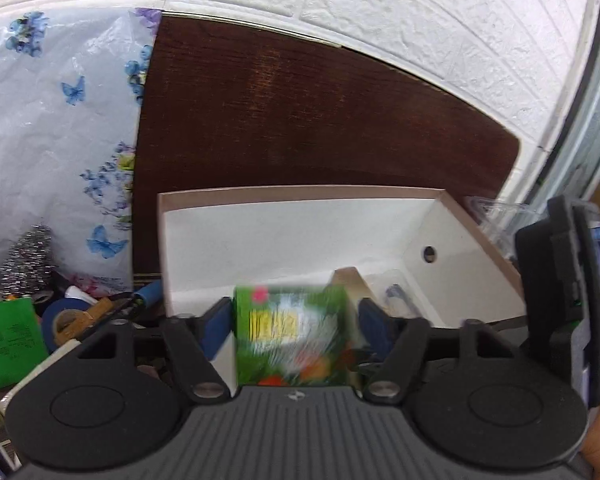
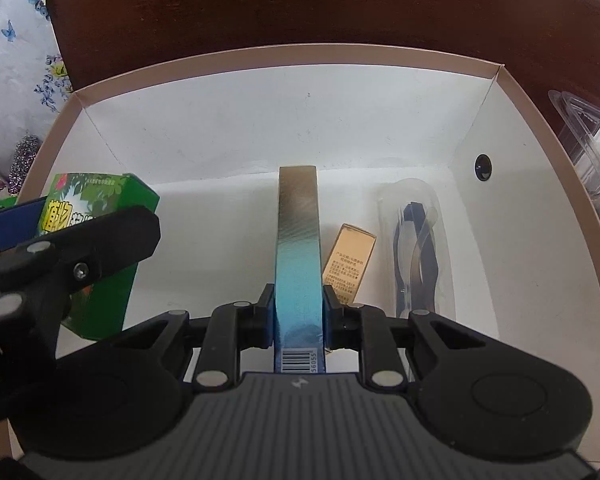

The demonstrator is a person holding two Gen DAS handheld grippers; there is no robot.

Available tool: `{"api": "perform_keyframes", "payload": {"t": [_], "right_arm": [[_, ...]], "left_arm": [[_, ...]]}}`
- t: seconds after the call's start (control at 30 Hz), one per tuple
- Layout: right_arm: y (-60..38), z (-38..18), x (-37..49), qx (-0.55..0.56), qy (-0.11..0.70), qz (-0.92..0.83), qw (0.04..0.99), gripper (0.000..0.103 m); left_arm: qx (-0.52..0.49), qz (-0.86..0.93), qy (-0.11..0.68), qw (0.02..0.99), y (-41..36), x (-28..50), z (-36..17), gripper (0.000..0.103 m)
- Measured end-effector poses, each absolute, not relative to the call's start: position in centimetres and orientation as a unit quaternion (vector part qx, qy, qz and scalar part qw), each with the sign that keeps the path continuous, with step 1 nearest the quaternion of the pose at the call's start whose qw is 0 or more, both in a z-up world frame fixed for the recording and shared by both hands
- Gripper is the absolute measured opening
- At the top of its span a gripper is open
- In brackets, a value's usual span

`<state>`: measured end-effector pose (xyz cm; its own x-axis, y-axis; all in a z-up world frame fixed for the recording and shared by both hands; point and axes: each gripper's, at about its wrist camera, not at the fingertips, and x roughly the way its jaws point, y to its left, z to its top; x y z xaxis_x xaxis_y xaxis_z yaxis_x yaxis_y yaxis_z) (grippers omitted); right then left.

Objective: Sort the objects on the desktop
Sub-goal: 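Lower both items into the brown box and open both tools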

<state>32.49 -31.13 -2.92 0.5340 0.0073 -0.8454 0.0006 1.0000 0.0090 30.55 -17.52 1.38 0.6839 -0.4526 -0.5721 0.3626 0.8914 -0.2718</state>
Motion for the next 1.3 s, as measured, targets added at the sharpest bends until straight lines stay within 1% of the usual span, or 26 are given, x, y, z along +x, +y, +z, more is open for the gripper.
{"api": "perform_keyframes", "payload": {"t": [0.03,0.1,0.13,0.17,0.2,0.23,0.27,0.33,0.4,0.57,0.83,1.0,1.13,1.3], "right_arm": [[-31.1,-2.9,32.4,0.003,0.483,0.007,0.876,0.023],[-31.0,-2.7,32.2,0.001,0.482,0.016,0.876,0.043],[-30.9,-2.5,32.0,-0.001,0.478,0.018,0.878,0.057],[-30.9,-2.2,31.8,-0.004,0.475,0.022,0.88,0.062],[-30.8,-2.0,31.5,-0.008,0.471,0.023,0.882,0.064],[-30.6,-1.7,31.2,-0.014,0.466,0.021,0.884,0.068],[-30.3,-1.4,30.9,-0.02,0.462,0.019,0.887,0.08],[-30.1,-0.7,30.1,-0.028,0.448,0.019,0.894,0.093],[-29.9,0.0,29.2,-0.029,0.438,0.019,0.898,0.093],[-30.2,1.3,28.2,-0.024,0.42,0.025,0.907,0.093],[-29.3,2.0,24.5,-0.064,0.39,0.026,0.918,0.093],[-28.7,3.7,20.3,-0.064,0.354,0.036,0.933,0.093],[-27.9,4.9,16.3,-0.051,0.314,0.056,0.946,0.093],[-26.3,4.9,11.1,-0.058,0.27,0.066,0.959,0.093]], "left_arm": [[-0.071,-0.22,0.33,0.915,-17.4,30.4,1.5,0.085],[-0.076,-0.223,0.332,0.913,-17.3,30.3,1.6,0.086],[-0.078,-0.225,0.332,0.913,-17.2,30.1,1.7,0.087],[-0.08,-0.226,0.33,0.913,-17.1,30.0,1.8,0.087],[-0.08,-0.224,0.33,0.914,-17.0,29.8,1.9,0.092],[-0.08,-0.217,0.331,0.915,-16.9,29.7,2.0,0.094],[-0.082,-0.22,0.33,0.915,-16.7,29.4,2.1,0.095],[-0.081,-0.22,0.323,0.917,-16.5,28.8,2.4,0.098],[-0.074,-0.215,0.313,0.922,-16.5,28.0,2.8,0.099],[-0.054,-0.206,0.3,0.93,-16.6,25.8,3.7,0.1],[-0.068,-0.212,0.318,0.922,-16.3,22.6,4.4,0.1],[-0.077,-0.233,0.305,0.92,-15.6,19.4,5.5,0.1],[-0.081,-0.243,0.296,0.92,-14.6,16.1,5.9,0.103],[-0.069,-0.245,0.26,0.931,-13.1,10.8,5.2,0.103]]}}
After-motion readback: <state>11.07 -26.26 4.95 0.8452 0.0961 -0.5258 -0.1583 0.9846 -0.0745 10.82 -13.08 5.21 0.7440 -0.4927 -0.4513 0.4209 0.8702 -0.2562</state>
